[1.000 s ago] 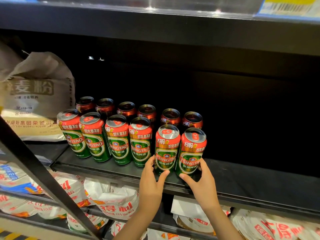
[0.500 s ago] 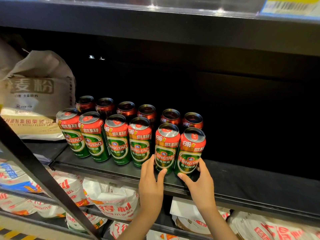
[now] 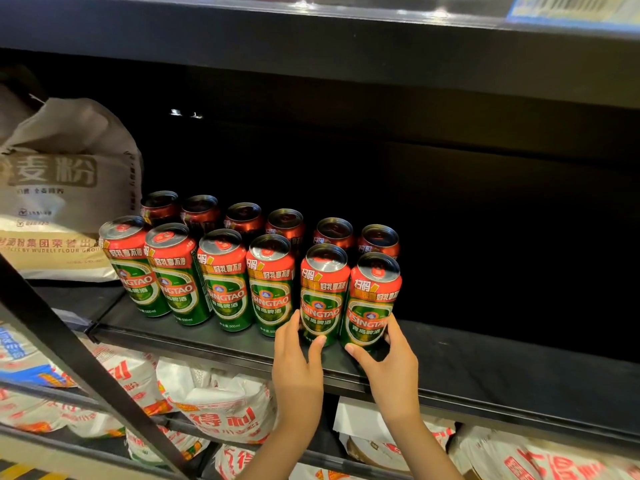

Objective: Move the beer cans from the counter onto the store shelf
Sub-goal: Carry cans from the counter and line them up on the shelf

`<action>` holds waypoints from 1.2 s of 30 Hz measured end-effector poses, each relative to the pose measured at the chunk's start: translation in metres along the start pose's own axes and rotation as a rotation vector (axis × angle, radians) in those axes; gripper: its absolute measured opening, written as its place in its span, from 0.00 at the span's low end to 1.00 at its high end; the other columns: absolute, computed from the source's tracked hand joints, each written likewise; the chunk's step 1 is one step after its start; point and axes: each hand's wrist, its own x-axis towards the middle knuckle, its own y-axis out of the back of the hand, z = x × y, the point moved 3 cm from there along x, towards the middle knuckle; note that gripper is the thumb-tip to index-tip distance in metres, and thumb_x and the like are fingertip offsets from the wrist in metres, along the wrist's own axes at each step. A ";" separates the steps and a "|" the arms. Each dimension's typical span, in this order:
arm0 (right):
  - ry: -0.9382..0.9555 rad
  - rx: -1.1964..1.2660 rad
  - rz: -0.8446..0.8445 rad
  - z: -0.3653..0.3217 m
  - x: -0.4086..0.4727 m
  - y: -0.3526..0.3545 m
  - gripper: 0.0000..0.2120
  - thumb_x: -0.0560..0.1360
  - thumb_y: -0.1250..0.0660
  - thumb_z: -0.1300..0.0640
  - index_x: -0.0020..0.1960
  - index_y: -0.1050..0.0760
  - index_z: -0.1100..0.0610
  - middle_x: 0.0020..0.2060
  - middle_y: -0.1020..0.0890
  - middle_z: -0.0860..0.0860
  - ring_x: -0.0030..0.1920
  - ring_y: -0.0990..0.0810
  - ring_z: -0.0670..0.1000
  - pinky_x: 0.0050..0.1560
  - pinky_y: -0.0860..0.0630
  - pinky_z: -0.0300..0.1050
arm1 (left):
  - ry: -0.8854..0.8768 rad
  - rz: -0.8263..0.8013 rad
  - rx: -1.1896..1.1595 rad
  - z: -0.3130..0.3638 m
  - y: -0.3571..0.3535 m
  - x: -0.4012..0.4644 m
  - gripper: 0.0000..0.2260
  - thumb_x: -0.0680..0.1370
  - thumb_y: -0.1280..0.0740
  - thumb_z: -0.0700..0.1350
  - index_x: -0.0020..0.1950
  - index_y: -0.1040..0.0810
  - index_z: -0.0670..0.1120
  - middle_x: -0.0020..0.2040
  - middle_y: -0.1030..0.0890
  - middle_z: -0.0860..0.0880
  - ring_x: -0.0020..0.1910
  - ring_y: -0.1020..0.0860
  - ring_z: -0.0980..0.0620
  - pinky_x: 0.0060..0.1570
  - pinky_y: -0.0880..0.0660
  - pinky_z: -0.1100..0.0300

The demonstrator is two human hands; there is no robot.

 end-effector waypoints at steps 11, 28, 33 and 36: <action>0.012 -0.011 0.031 0.000 -0.002 -0.003 0.32 0.67 0.24 0.52 0.68 0.33 0.48 0.59 0.23 0.42 0.59 0.25 0.40 0.59 0.26 0.38 | 0.048 -0.032 0.013 0.000 0.005 0.002 0.23 0.76 0.34 0.48 0.70 0.33 0.49 0.64 0.29 0.53 0.64 0.29 0.55 0.62 0.30 0.58; -0.209 -0.458 0.228 -0.013 -0.203 0.051 0.14 0.76 0.34 0.54 0.61 0.27 0.50 0.56 0.24 0.45 0.57 0.25 0.48 0.62 0.29 0.51 | -0.422 -0.927 0.464 0.029 0.092 -0.022 0.17 0.79 0.40 0.51 0.68 0.30 0.52 0.64 0.26 0.54 0.61 0.27 0.54 0.58 0.30 0.60; -0.522 -0.498 0.388 -0.026 -0.344 0.063 0.14 0.78 0.37 0.51 0.64 0.30 0.48 0.56 0.31 0.38 0.57 0.28 0.43 0.49 0.40 0.32 | -0.586 -1.266 0.341 0.049 0.092 -0.107 0.11 0.79 0.39 0.48 0.61 0.26 0.51 0.56 0.24 0.53 0.57 0.26 0.51 0.51 0.30 0.59; -0.691 -0.469 0.529 -0.032 -0.431 0.065 0.14 0.78 0.36 0.51 0.62 0.29 0.48 0.57 0.28 0.39 0.46 0.29 0.39 0.48 0.37 0.33 | -0.671 -1.497 0.257 0.060 0.095 -0.173 0.12 0.79 0.38 0.49 0.62 0.27 0.52 0.58 0.25 0.55 0.59 0.26 0.53 0.54 0.29 0.58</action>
